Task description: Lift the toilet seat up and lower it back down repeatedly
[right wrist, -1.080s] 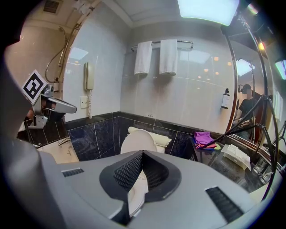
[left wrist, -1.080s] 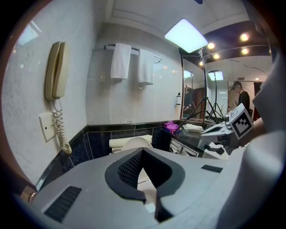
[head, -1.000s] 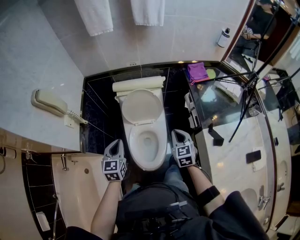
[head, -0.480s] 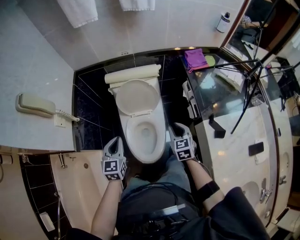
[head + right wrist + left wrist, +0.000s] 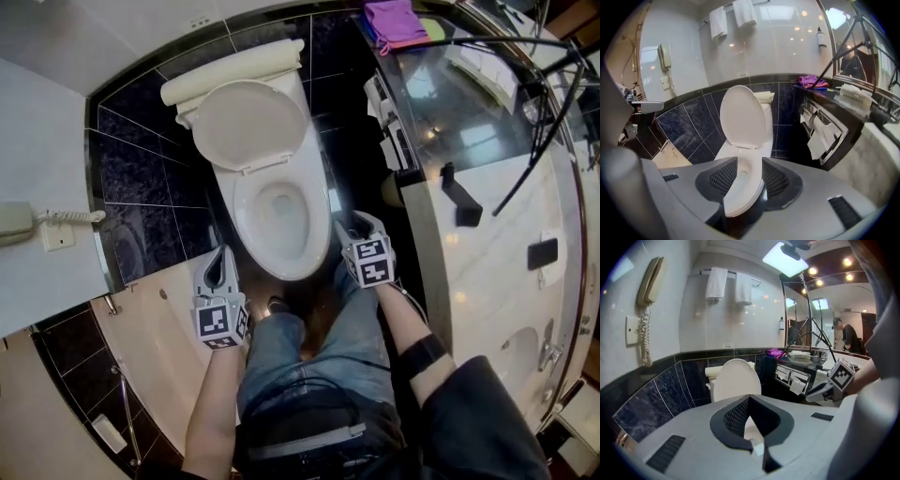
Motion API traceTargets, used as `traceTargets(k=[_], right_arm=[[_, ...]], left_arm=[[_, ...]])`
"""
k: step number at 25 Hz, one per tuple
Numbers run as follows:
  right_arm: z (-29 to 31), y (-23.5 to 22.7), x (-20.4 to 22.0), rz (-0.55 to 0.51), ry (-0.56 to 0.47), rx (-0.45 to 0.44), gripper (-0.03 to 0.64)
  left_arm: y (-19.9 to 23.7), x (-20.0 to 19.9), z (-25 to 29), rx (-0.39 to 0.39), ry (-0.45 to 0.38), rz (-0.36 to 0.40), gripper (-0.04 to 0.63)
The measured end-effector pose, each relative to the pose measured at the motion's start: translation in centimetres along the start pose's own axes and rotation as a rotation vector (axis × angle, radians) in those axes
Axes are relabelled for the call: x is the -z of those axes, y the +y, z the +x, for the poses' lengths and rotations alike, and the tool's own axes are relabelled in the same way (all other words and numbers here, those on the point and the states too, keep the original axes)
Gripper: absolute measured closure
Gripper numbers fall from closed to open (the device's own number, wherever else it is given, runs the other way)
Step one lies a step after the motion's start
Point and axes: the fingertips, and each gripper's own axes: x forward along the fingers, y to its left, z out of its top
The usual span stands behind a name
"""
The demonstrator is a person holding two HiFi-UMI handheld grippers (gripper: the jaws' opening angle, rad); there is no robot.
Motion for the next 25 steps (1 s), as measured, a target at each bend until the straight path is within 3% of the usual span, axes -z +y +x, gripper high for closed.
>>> traceTargets(k=[12,21,25], right_arm=[[10.8,1.0,13.9,0.154,0.130,-0.074,0.434],[15.7,1.1,22.4,0.574,0.190,-0.121,0.434],[17.1,1.3,25.2,0.680,0.215,-0.128,0.434]], left_arm=[[-1.6,11.4,4.9,0.003,0.046,0.016,0.595],[-2.8,15.3,7.3,0.035,0.109,0.029,0.595],[-2.5,16.2,8.1,0.040,0.100,0.040,0.595]])
